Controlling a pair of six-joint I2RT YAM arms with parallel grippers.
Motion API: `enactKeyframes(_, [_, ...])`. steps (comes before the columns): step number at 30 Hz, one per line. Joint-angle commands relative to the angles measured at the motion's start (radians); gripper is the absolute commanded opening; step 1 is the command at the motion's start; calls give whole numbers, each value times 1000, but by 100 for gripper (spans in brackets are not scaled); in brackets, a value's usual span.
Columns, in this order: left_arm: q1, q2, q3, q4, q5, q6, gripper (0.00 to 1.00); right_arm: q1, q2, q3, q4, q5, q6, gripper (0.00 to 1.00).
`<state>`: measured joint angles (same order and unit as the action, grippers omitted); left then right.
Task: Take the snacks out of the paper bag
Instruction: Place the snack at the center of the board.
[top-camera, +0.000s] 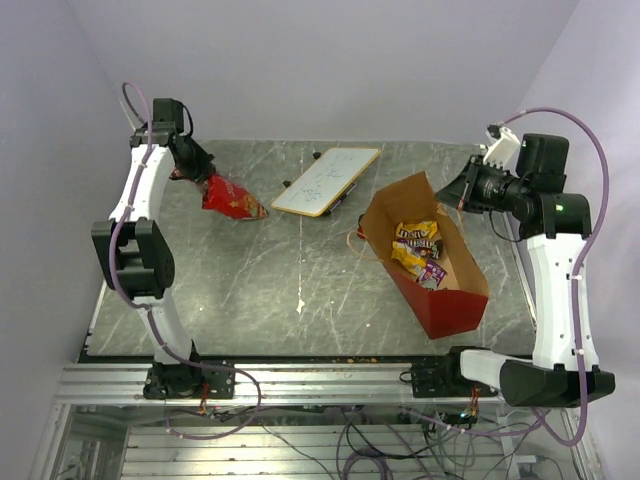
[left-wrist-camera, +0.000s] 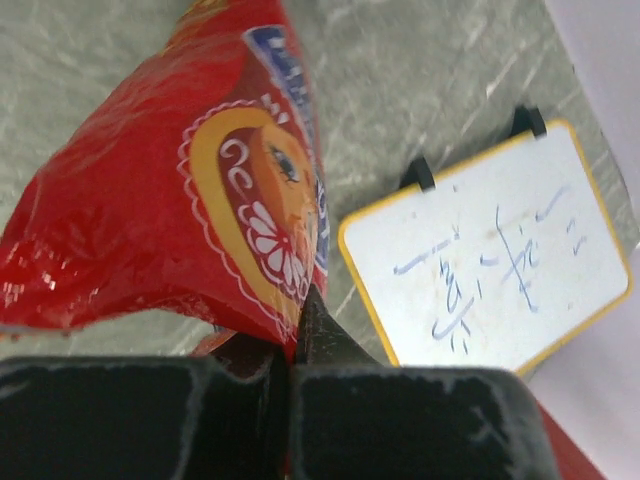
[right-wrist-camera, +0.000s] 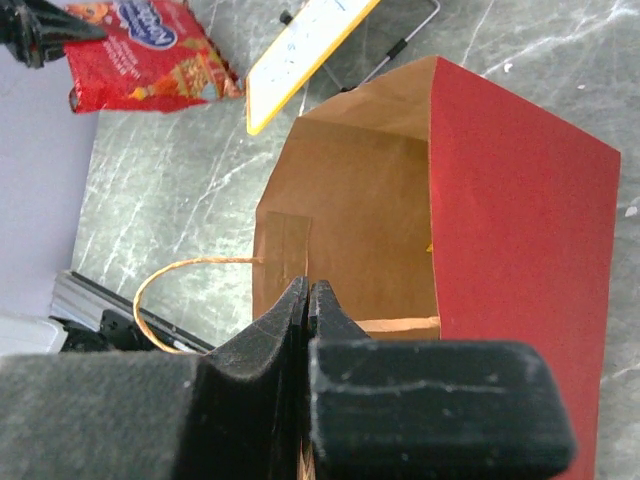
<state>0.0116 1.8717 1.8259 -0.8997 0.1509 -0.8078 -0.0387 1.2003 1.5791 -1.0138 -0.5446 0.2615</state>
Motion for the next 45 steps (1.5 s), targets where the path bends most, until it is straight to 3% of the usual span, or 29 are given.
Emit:
enactKeyframes(1, [61,-4,27,216,71,-49,7,54,37,32,31,23,-44,0])
enactKeyframes(8, [128,-94,-307,392,101,-105,7,263,78,126,-26,288,-137,0])
enactKeyframes(16, [171,-270,-644,338,8,-126,12,367,53,93,-26,354,-159,0])
enactKeyframes(19, [182,-337,-782,367,-20,-141,25,377,44,80,-21,362,-161,0])
enactKeyframes(24, [201,-386,-911,403,-25,-147,58,380,38,74,-22,379,-159,0])
enactKeyframes(34, [202,-567,-1087,429,55,-130,100,380,51,54,-15,357,-87,0])
enactKeyframes(39, [179,-736,-1147,297,77,-84,99,380,18,-6,-1,292,-13,0])
enactKeyframes(45, [94,-818,-1110,132,46,-111,100,378,68,90,-81,324,62,0])
